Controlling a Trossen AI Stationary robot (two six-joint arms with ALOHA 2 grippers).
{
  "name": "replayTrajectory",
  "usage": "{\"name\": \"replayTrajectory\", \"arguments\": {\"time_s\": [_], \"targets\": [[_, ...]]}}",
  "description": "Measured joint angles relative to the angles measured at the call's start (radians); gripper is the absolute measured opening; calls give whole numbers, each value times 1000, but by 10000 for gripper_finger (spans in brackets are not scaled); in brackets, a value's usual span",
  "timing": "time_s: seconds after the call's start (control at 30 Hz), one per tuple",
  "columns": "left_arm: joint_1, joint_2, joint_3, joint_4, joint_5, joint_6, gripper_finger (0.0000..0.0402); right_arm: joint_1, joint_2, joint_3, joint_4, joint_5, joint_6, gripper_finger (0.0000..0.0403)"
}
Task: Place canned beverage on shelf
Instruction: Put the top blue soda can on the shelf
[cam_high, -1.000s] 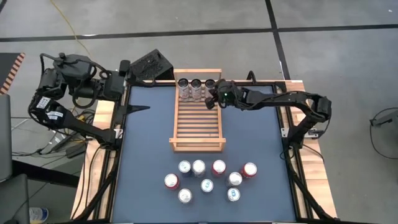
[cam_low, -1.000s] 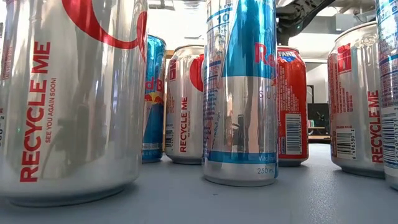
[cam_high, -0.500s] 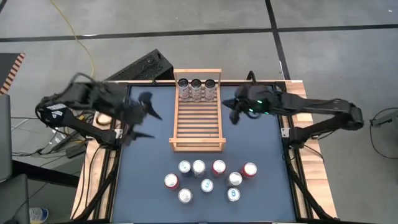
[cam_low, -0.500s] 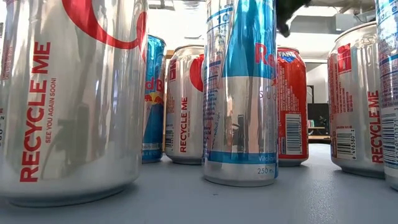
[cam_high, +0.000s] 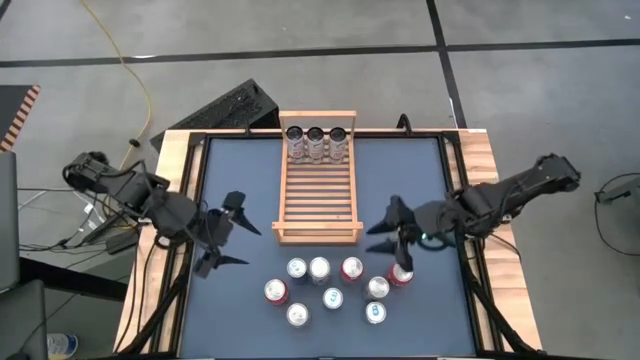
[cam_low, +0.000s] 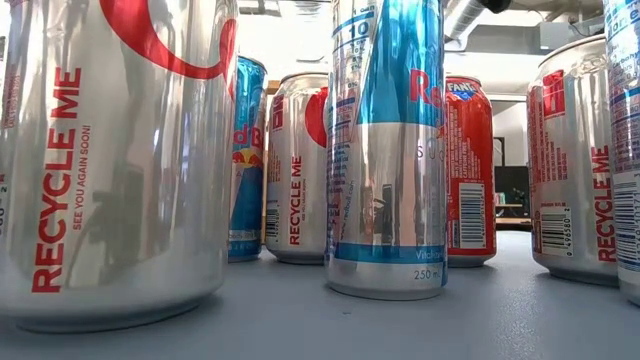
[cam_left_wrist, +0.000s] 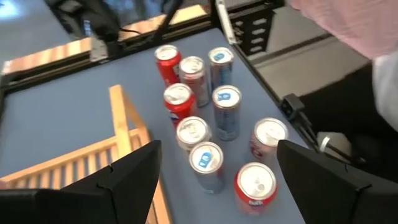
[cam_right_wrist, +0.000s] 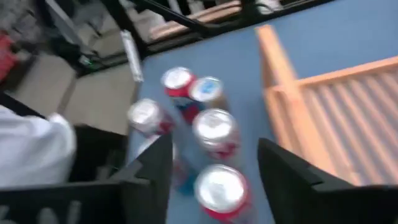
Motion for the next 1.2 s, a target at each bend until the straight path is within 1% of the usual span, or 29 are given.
{"name": "replayTrajectory", "arguments": {"time_s": [0.03,0.13,0.23,0.33,0.47,0.57,0.67,0.73,0.83,0.87,0.97,1.1,1.2], "targets": [[-15,0,0,1,-27,-2,306,24,18,2,28,1,20,219],[-47,0,0,8,-83,3,306,93,84,52,37,1,65,243],[-62,0,0,16,-127,26,306,148,155,125,-12,1,115,249],[-66,0,0,15,-158,43,306,182,232,220,-137,1,178,250],[-66,0,0,-3,-194,50,306,199,345,367,-366,2,255,250],[-65,6,-7,-10,-211,54,306,199,428,466,-513,2,264,250],[-61,27,-53,31,-232,51,306,197,498,532,-604,4,265,250],[-63,33,-116,98,-231,49,306,193,531,552,-641,4,264,250],[-70,34,-229,306,-206,55,306,185,569,555,-663,4,262,250],[-71,33,-261,346,-195,59,306,182,580,555,-673,4,262,250],[-49,35,-316,388,-145,69,306,173,603,555,-698,2,262,250],[-14,41,-317,426,-95,80,306,166,613,555,-704,2,262,250],[6,77,-317,437,-49,104,306,159,611,555,-695,5,262,250]]}}
